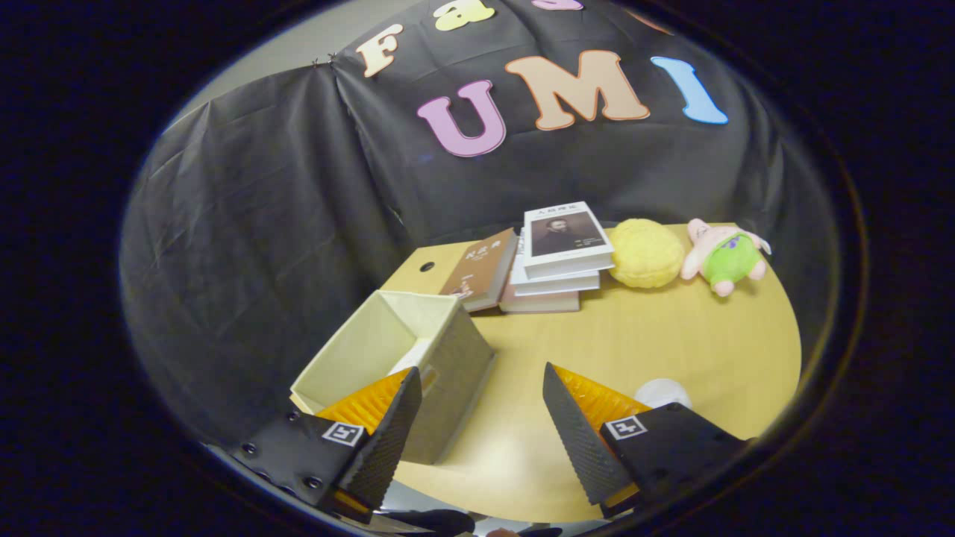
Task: Open the storage box then place both shoes into the box .Put the left shoe in first, then the right shoe, with the right side of both shoes facing outward in a uniform manner.
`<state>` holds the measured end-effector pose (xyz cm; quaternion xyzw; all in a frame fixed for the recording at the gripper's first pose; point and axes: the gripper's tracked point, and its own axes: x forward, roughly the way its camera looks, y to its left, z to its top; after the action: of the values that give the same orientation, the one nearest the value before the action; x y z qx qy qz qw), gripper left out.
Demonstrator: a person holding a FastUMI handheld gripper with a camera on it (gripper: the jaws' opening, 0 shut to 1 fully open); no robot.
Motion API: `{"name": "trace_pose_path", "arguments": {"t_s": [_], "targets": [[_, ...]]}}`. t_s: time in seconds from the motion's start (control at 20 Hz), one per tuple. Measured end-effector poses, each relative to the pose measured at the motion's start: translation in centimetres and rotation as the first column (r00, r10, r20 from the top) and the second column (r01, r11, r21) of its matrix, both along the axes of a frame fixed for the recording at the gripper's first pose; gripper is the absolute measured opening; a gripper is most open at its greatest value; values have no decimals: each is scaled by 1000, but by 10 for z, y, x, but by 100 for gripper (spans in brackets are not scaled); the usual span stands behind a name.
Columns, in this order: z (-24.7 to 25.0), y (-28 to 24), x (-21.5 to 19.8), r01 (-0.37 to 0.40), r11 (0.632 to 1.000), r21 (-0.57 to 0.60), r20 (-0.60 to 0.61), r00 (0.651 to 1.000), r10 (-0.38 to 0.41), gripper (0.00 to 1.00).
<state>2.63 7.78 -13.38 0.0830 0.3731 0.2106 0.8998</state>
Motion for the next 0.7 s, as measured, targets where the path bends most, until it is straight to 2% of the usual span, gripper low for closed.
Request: {"name": "trace_pose_path", "arguments": {"t_s": [0.5,0.7], "targets": [[-51,-142,3,138,989,-57,-59,988,-141,100],[-77,-183,0,148,985,-89,-101,982,-157,100]]}}
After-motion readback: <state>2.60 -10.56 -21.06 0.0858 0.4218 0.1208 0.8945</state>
